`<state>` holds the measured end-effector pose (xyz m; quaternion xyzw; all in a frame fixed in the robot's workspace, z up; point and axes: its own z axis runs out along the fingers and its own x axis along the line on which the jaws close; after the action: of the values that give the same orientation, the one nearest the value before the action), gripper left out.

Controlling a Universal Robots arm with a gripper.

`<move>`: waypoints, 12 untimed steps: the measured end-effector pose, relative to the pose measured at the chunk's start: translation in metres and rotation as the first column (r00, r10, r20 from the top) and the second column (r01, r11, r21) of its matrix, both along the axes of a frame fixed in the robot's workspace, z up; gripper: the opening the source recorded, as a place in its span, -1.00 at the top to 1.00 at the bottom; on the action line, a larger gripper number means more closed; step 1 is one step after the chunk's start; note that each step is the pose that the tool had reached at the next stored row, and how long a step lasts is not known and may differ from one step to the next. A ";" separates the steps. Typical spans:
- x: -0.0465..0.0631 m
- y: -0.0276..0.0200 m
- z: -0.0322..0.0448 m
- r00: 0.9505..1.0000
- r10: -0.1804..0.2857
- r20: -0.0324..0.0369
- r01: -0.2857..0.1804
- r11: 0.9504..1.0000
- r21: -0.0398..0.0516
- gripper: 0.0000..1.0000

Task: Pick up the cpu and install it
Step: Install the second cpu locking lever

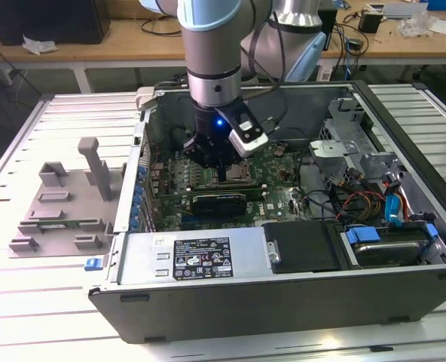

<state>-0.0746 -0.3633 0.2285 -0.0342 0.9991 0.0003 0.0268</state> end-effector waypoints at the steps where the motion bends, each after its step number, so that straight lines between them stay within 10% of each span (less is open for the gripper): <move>1: -0.003 -0.0003 -0.0012 1.000 0.000 0.000 0.000 1.000 0.003 0.79; 9: -0.011 -0.0079 -0.0090 1.000 0.000 0.001 0.000 0.999 0.035 0.79; 12: -0.011 -0.0135 -0.0111 1.000 0.000 0.001 0.000 0.998 0.067 0.79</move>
<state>-0.0859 -0.3768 0.2174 -0.0332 0.9985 0.0339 0.0286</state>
